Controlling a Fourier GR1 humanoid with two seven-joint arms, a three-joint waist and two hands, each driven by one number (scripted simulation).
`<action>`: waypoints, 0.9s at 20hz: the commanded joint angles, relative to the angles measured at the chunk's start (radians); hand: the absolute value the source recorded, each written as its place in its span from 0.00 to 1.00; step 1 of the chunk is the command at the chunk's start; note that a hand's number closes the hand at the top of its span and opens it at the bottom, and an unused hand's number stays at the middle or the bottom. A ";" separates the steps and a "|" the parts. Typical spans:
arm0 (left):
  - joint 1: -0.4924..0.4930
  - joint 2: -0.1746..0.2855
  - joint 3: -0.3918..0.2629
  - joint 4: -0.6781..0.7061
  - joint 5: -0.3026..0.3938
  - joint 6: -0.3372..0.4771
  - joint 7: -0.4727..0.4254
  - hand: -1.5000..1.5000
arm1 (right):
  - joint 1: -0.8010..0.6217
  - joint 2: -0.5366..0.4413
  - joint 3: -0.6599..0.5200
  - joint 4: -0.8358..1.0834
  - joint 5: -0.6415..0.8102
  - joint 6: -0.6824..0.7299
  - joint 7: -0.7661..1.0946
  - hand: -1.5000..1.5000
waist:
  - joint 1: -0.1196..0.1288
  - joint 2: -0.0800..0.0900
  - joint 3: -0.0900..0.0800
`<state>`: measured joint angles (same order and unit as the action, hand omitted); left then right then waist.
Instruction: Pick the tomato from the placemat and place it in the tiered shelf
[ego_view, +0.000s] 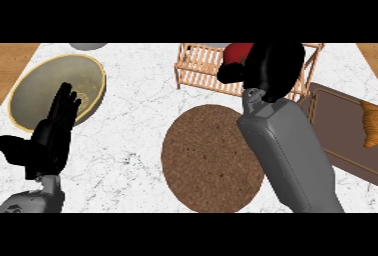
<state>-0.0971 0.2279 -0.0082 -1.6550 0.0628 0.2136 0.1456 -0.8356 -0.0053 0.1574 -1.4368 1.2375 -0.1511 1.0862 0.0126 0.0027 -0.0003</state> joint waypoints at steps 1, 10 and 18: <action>0.026 0.014 0.021 -0.033 0.012 -0.020 0.009 0.50 | -0.008 0.005 -0.052 0.083 0.013 -0.133 0.036 1.00 | 0.001 -0.001 0.000; -0.027 -0.025 0.015 0.003 -0.026 0.001 0.023 0.50 | -0.127 -0.009 -0.207 0.404 -0.016 -0.297 -0.137 1.00 | 0.000 0.001 0.000; 0.020 -0.008 0.053 0.009 0.002 -0.052 -0.023 0.50 | -0.137 0.005 -0.266 0.513 -0.202 -0.436 -0.246 0.00 | 0.002 0.000 0.000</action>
<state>-0.0821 0.2100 0.0140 -1.6694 0.0496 0.1855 0.1434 -0.9559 -0.0065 -0.0997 -0.9821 1.1006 -0.5324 0.8733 0.0170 0.0044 0.0002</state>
